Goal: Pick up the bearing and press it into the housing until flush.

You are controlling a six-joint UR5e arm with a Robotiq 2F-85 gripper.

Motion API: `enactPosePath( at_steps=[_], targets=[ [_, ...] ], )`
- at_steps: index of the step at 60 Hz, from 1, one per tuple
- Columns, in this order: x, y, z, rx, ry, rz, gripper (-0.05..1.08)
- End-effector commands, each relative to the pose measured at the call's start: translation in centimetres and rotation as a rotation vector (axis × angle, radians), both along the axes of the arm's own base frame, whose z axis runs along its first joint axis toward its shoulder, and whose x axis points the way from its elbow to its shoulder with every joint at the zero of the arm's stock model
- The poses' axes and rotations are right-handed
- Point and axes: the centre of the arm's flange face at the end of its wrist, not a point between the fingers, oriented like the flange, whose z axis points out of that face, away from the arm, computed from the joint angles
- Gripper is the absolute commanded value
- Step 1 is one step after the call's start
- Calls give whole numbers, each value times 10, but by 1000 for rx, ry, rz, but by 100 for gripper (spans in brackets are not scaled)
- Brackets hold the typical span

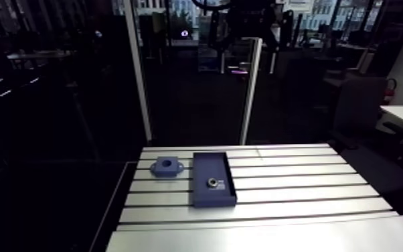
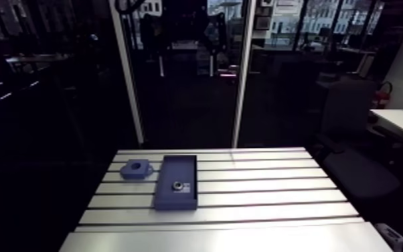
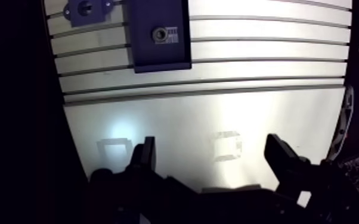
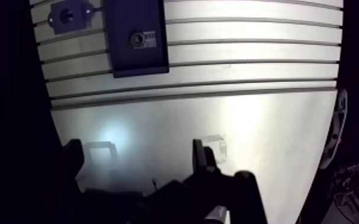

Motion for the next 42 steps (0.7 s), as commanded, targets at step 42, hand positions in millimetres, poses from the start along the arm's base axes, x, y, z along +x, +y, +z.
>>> enactPosePath(
  at_steps=[42],
  targets=[
    [17,0,-17,15,12,35,1]
  ],
)
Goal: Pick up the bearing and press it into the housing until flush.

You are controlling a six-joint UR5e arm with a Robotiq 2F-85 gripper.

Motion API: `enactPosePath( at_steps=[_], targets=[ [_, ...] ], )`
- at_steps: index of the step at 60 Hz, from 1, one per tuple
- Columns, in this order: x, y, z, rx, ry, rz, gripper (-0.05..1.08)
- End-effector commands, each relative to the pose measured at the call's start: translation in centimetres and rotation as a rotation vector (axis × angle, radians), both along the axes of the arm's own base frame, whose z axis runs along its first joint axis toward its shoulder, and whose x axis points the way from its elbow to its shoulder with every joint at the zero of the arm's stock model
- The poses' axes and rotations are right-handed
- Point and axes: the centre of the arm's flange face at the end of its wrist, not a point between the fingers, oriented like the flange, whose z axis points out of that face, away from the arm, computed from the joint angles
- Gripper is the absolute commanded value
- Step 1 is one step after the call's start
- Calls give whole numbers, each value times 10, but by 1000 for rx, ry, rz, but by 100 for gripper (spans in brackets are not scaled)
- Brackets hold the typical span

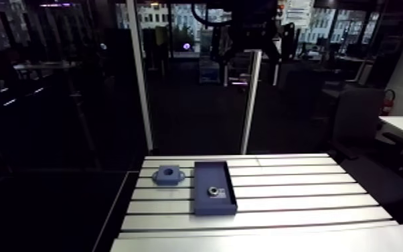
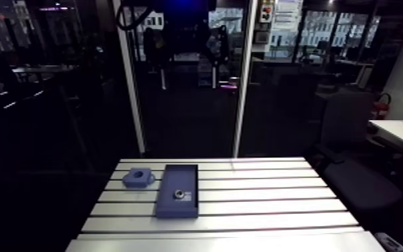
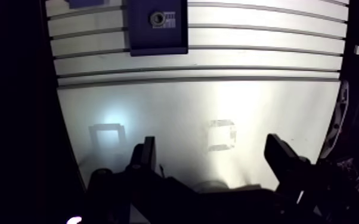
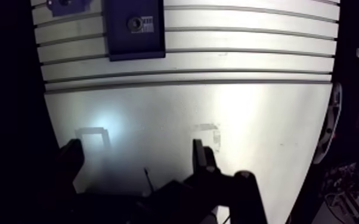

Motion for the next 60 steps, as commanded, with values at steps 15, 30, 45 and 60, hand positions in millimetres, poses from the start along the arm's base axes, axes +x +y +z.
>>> enactPosePath(
  at_steps=[15,30,45,60],
  targets=[
    [-22,0,-55,-22,21,-7,1],
    [-32,0,-75,-28,35,-9,1],
    [-38,0,-89,-27,38,-14,1],
    [-41,-3,-114,-30,46,-14,1]
  ],
)
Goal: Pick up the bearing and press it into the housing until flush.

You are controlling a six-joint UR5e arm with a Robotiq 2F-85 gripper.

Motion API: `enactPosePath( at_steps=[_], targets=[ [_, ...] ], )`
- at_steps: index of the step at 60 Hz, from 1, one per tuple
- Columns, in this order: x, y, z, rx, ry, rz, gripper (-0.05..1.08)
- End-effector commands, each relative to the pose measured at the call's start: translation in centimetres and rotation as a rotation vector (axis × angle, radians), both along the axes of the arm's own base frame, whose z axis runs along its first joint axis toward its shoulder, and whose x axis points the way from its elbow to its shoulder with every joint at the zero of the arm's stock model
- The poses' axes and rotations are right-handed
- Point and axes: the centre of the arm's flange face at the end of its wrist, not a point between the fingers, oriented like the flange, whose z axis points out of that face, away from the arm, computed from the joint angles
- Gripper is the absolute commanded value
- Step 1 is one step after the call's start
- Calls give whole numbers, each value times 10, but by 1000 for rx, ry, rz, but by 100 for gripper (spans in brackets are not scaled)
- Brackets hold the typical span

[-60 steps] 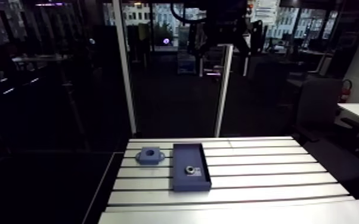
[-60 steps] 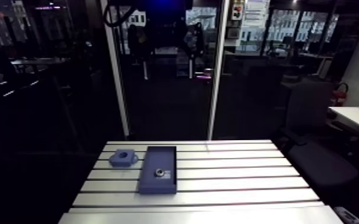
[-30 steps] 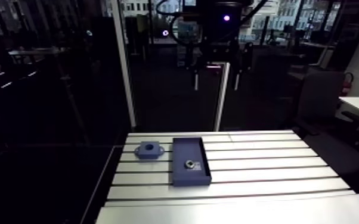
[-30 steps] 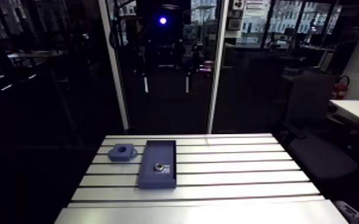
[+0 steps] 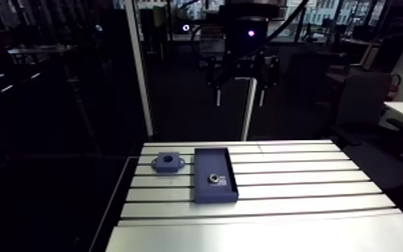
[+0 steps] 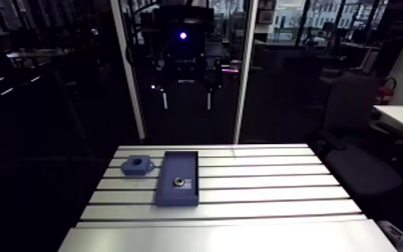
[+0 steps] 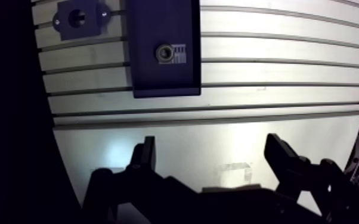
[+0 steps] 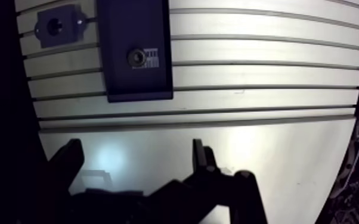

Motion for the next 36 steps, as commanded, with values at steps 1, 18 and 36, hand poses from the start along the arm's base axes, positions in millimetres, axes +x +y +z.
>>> enactPosePath(
  at_steps=[1,18,36],
  targets=[
    [-3,-2,-18,-2,4,-1,1],
    [-9,-6,-55,-14,13,6,1],
    [-24,-13,-96,-39,1,4,1]
  ],
)
